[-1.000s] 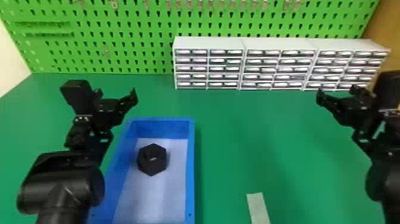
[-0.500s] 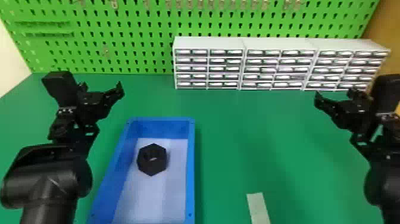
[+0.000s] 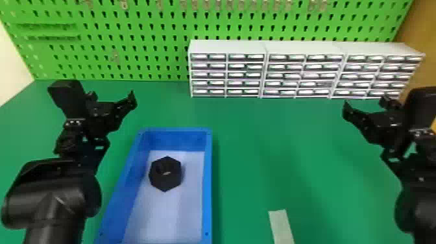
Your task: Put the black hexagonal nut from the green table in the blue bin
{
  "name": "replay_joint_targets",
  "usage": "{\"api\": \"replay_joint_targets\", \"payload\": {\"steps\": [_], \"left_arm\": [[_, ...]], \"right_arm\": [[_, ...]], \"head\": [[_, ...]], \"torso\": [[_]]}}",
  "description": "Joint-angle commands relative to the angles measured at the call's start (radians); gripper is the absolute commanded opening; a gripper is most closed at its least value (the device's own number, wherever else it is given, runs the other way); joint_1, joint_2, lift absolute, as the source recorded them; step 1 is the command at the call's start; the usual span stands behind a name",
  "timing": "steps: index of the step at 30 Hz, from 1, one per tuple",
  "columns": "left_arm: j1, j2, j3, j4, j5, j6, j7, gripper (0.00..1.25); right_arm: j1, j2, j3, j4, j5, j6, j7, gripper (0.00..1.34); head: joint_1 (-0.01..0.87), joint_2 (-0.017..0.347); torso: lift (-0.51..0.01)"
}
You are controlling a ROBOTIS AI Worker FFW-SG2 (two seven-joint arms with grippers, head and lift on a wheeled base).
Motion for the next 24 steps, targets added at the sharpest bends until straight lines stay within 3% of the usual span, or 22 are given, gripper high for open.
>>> {"api": "replay_joint_targets", "payload": {"steps": [1,24], "left_arm": [[0.002,0.0,0.001,0.0,0.001,0.0,0.0,1.07],[0.002,0.0,-0.005,0.0,0.008,0.0,0.0,1.07]], "right_arm": [[0.008,0.007,0.0,0.001,-0.002,-0.015,-0.002,0.99],[0.014,0.008,0.013,0.001,-0.003,-0.018,-0.003,0.99]], "head": [[0.686,0.051],[0.686,0.051]], "torso": [[-0.097],[-0.097]]}}
